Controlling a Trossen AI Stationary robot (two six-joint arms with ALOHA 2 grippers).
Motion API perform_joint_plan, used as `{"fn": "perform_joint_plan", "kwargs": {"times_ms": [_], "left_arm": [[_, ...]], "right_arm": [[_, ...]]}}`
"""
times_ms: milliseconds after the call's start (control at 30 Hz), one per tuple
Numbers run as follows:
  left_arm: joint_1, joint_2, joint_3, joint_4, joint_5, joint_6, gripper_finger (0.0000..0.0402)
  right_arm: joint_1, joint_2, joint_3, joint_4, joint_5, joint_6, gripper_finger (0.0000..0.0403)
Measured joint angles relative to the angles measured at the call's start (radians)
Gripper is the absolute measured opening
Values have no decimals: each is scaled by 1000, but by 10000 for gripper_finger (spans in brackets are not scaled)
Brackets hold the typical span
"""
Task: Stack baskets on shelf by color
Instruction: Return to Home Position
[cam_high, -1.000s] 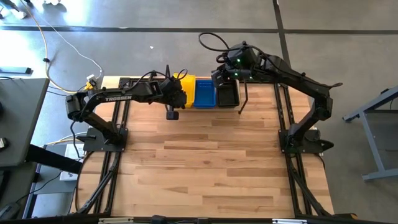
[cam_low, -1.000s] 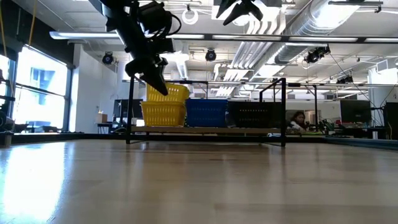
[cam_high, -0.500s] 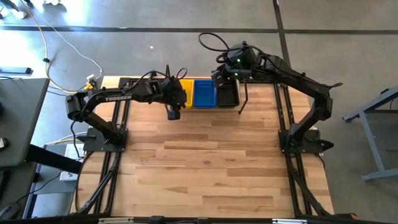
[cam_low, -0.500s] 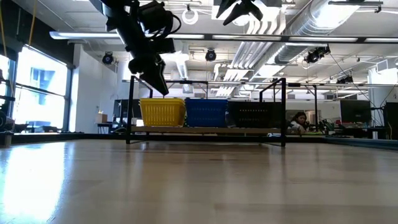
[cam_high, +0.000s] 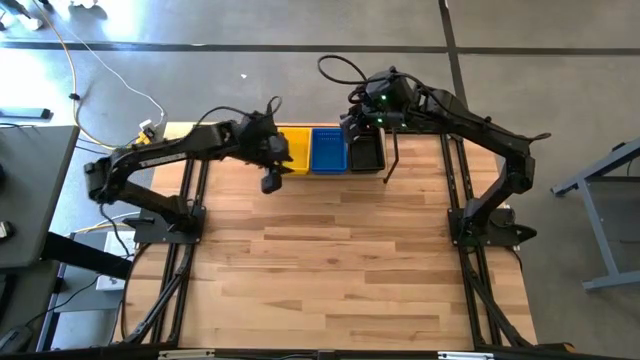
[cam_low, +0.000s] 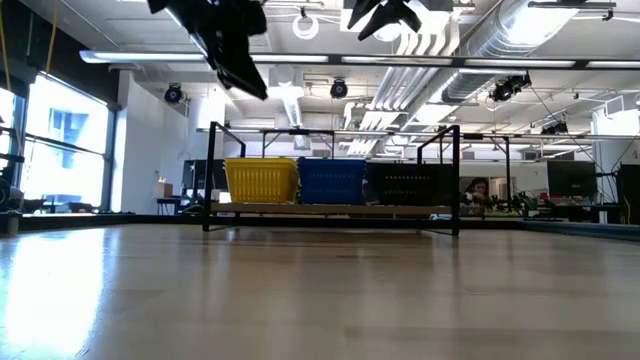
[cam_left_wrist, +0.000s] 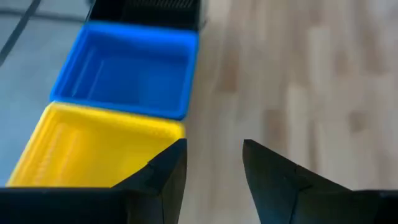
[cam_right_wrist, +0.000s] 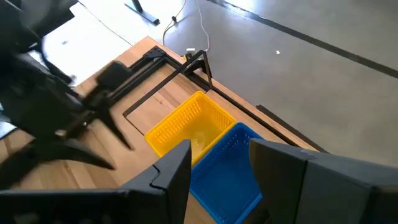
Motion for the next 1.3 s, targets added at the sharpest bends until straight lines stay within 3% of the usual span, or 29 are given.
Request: {"fn": "perform_joint_plan", "kwargs": {"times_ms": [100, 400, 633, 867, 1067, 1300], "left_arm": [[-3, -93, -70, 53, 54, -36, 145], [-60, -392, -385, 317, 54, -181, 145], [-110, -590, -606, 453, 52, -257, 145], [-146, -783, -797, 569, 51, -305, 145], [-146, -915, -888, 610, 51, -362, 143], [-146, -988, -937, 633, 51, -414, 142]], "right_arm": [[15, 0, 0, 0, 0, -38, 147], [69, 0, 0, 0, 27, -70, 147], [97, 0, 0, 0, 5, 105, 147], [119, -2, 0, 0, 5, 122, 147], [118, -56, -1, -1, 8, 101, 147], [118, -202, -1, -31, 60, -37, 147]]}}
